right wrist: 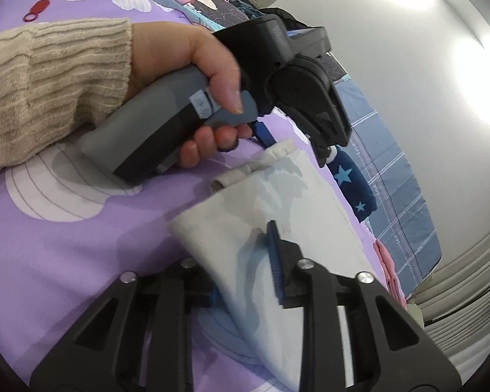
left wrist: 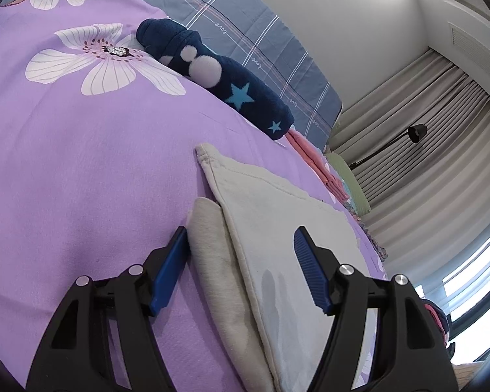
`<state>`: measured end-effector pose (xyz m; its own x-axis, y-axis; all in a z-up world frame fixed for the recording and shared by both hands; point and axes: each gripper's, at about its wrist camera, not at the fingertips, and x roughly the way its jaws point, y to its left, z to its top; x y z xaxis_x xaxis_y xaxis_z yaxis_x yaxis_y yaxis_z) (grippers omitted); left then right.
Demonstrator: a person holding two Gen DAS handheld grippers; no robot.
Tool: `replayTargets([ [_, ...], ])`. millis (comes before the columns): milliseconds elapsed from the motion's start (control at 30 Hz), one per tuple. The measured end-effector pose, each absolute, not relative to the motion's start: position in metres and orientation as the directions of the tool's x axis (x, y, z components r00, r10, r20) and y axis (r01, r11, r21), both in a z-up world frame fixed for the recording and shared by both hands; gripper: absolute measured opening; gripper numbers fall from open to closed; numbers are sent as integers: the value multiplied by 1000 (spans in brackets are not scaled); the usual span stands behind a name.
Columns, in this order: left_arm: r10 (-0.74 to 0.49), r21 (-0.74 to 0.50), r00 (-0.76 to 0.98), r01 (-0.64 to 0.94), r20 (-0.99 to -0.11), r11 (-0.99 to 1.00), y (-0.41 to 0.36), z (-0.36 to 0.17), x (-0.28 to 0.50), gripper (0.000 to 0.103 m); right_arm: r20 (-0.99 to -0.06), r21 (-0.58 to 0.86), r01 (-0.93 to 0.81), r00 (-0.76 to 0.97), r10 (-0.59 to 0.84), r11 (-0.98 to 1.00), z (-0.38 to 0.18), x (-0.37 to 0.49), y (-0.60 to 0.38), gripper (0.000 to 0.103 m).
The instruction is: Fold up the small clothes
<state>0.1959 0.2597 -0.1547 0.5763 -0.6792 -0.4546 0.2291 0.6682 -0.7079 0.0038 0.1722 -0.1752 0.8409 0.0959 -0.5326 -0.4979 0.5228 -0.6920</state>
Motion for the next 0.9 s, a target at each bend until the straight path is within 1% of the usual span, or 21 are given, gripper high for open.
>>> replayTargets([
  [33, -678, -705, 574, 230, -459, 671, 259, -154, 197, 67, -534, -698, -504, 840, 99, 509, -178, 3, 174, 15],
  [67, -677, -702, 573, 229, -462, 674, 258, -153, 198, 63, -531, -702, -504, 841, 102, 503, -178, 2, 175, 11],
  [100, -674, -699, 570, 225, -471, 679, 258, -153, 200, 48, -533, -700, -511, 839, 112, 499, -178, 1, 175, 6],
  [133, -675, -701, 560, 218, -481, 679, 256, -153, 203, 38, -537, -690, -521, 834, 127, 502, -176, 1, 174, 5],
  [167, -679, -710, 541, 197, -497, 676, 255, -157, 209, 23, -543, -678, -530, 828, 138, 509, -173, 1, 172, 5],
  [200, -679, -716, 532, 181, -505, 674, 255, -159, 213, 14, -552, -660, -540, 820, 150, 522, -170, 2, 170, 4],
  [267, -686, -732, 526, 164, -503, 662, 255, -160, 218, 10, -565, -623, -557, 806, 176, 549, -163, 4, 164, 3],
  [400, -646, -684, 547, 172, -532, 709, 245, -141, 215, 8, -570, -552, -565, 793, 218, 613, -146, 6, 150, 3],
  [500, -640, -672, 562, 191, -523, 716, 236, -118, 215, 8, -568, -482, -564, 784, 251, 671, -128, 8, 137, 3],
  [567, -636, -658, 570, 207, -521, 724, 226, -104, 215, 8, -549, -444, -549, 791, 269, 709, -114, 8, 124, 3],
  [633, -613, -615, 578, 228, -538, 755, 207, -86, 217, 8, -518, -406, -523, 807, 283, 749, -97, 9, 105, 3],
  [733, -600, -578, 581, 254, -551, 776, 179, -65, 219, 7, -496, -348, -498, 817, 294, 794, -79, 11, 79, 3],
  [833, -589, -551, 579, 268, -564, 791, 153, -51, 222, 7, -474, -282, -459, 830, 293, 843, -64, 16, 43, 3],
  [900, -579, -530, 575, 276, -578, 802, 129, -41, 225, 7, -461, -266, -436, 841, 284, 859, -60, 16, 23, 3],
])
